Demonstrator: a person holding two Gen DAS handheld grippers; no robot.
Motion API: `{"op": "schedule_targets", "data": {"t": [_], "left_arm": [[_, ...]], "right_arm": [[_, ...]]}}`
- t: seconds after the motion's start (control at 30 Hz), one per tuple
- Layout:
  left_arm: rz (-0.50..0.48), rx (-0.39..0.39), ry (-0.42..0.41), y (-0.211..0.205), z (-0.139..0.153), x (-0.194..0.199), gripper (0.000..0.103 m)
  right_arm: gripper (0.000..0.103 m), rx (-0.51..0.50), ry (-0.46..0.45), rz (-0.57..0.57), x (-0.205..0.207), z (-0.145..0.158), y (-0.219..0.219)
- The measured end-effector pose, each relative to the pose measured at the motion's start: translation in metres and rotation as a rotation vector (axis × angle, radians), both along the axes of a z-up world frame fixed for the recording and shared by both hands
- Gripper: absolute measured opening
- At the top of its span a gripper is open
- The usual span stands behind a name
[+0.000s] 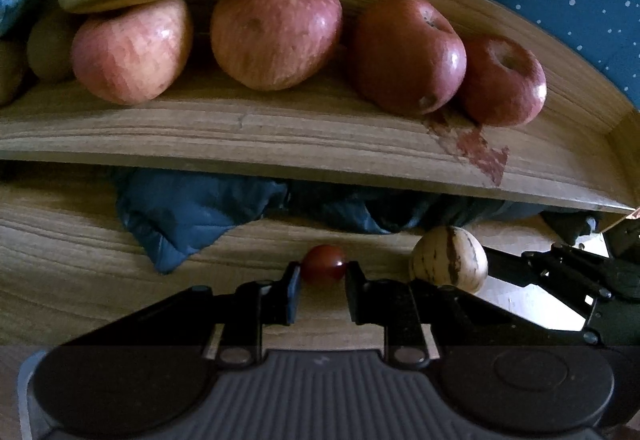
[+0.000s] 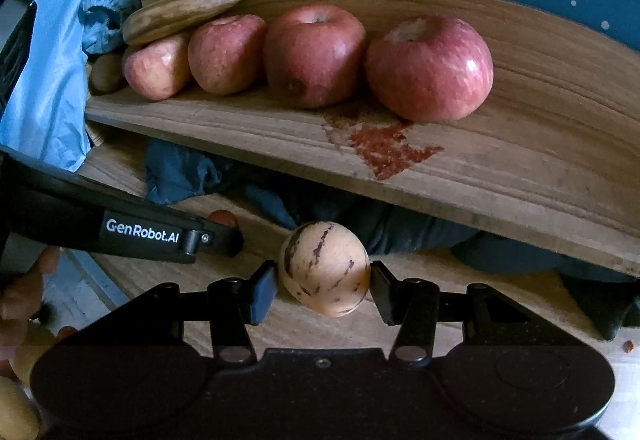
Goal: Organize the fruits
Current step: 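Lift the pepino and cherry tomato and carry them over the tray with both tools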
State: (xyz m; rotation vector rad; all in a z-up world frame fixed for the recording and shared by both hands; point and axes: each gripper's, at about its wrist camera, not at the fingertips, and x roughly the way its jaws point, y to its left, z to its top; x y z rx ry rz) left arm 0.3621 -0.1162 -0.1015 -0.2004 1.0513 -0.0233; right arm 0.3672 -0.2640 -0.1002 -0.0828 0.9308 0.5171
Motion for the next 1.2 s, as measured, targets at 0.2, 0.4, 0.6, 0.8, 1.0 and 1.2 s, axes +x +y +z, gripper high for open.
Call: {"op": "schedule_targets", "data": {"t": [0.2,0.4,0.6,0.8,1.0,1.2], "left_arm": [[-0.018,-0.005,0.0,0.008,0.001,-0.001,0.026],[-0.04,-0.01,-0.002,0.018,0.004,-0.011,0.026],[-0.073,-0.012,-0.01,0.029,0.008,-0.016,0.026],[-0.114,-0.015,-0.02,0.037,0.017,-0.026,0.026],[-0.165,-0.018,-0.029,0.044,0.022,-0.037,0.026],[-0.232,-0.028,-0.028,0.045,0.021,-0.046,0.026]], "right_arm": [[0.052,0.007,0.008,-0.026,-0.007,0.003,0.0],[0.052,0.013,0.009,-0.058,-0.015,0.006,0.004],[0.052,0.015,-0.001,-0.079,-0.026,0.014,0.012],[0.052,0.006,-0.015,-0.093,-0.038,0.023,0.021],[0.052,0.001,-0.024,-0.122,-0.054,0.03,0.027],[0.052,-0.006,-0.023,-0.148,-0.074,0.033,0.035]]}}
